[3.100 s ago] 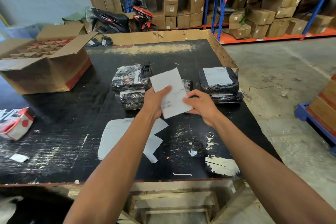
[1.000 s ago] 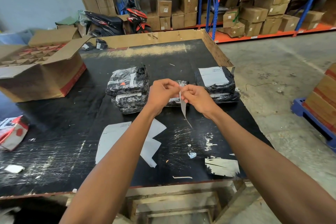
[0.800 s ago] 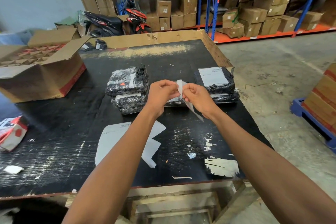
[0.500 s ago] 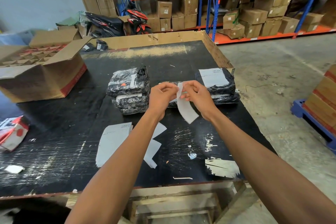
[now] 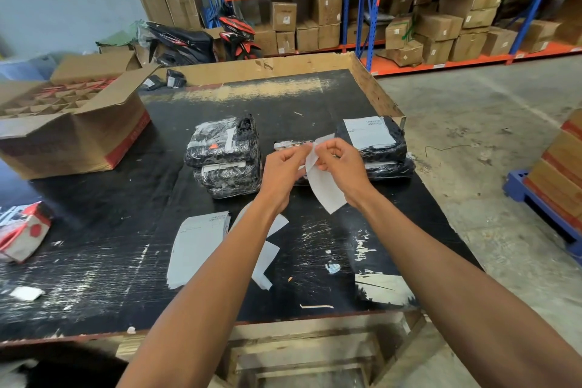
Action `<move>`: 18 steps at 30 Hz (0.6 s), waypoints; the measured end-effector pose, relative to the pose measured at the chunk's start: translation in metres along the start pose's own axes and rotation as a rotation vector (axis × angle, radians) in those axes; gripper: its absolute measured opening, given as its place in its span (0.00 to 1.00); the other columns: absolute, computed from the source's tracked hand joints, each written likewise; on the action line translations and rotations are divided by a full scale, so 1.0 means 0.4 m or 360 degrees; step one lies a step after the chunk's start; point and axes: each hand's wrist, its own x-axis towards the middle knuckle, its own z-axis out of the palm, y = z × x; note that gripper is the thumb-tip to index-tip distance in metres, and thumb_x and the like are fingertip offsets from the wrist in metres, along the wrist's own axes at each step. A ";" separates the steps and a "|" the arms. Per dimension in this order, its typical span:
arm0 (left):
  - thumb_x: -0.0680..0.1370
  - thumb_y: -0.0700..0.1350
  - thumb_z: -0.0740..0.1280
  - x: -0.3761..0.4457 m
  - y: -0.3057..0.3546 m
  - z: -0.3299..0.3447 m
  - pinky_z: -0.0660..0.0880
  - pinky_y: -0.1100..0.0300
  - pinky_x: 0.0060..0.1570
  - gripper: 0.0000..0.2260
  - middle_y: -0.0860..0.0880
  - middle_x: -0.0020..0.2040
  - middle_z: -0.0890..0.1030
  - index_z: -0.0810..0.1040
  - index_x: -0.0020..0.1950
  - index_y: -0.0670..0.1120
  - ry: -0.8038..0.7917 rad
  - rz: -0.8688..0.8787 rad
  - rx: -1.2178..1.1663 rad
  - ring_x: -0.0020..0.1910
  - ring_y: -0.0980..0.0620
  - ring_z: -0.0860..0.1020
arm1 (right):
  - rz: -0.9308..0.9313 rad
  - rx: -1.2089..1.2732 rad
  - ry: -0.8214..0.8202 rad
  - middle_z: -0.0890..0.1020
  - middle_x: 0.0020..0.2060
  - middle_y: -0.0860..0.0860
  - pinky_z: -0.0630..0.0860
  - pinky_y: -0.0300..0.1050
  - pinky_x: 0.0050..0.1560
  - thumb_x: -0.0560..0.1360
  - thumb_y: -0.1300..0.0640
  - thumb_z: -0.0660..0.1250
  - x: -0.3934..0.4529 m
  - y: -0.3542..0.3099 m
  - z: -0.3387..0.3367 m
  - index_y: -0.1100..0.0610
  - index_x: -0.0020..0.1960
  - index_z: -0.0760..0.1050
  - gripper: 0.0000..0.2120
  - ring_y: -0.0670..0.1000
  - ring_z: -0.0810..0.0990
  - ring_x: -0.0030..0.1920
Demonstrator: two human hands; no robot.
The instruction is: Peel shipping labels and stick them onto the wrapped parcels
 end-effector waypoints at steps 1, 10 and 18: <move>0.79 0.43 0.70 0.002 -0.002 0.001 0.82 0.48 0.54 0.10 0.42 0.50 0.86 0.85 0.51 0.37 0.0054 0.0018 0.0021 0.51 0.44 0.84 | -0.0012 0.0004 -0.0024 0.83 0.46 0.53 0.77 0.33 0.41 0.80 0.54 0.68 -0.001 -0.002 0.000 0.56 0.48 0.79 0.05 0.45 0.82 0.42; 0.80 0.38 0.67 0.015 0.028 -0.004 0.81 0.54 0.50 0.03 0.42 0.47 0.83 0.80 0.50 0.39 0.0292 -0.0275 -0.0683 0.47 0.46 0.82 | 0.0339 0.0608 0.0013 0.81 0.56 0.60 0.81 0.43 0.54 0.82 0.61 0.64 -0.003 0.008 0.005 0.59 0.52 0.77 0.04 0.51 0.81 0.52; 0.80 0.36 0.66 0.031 0.044 -0.072 0.82 0.54 0.48 0.03 0.41 0.48 0.84 0.77 0.53 0.38 0.0423 -0.0390 -0.1104 0.49 0.46 0.84 | 0.0699 0.0820 0.0532 0.77 0.57 0.59 0.77 0.37 0.42 0.82 0.68 0.61 0.003 0.080 -0.033 0.62 0.54 0.74 0.05 0.48 0.76 0.43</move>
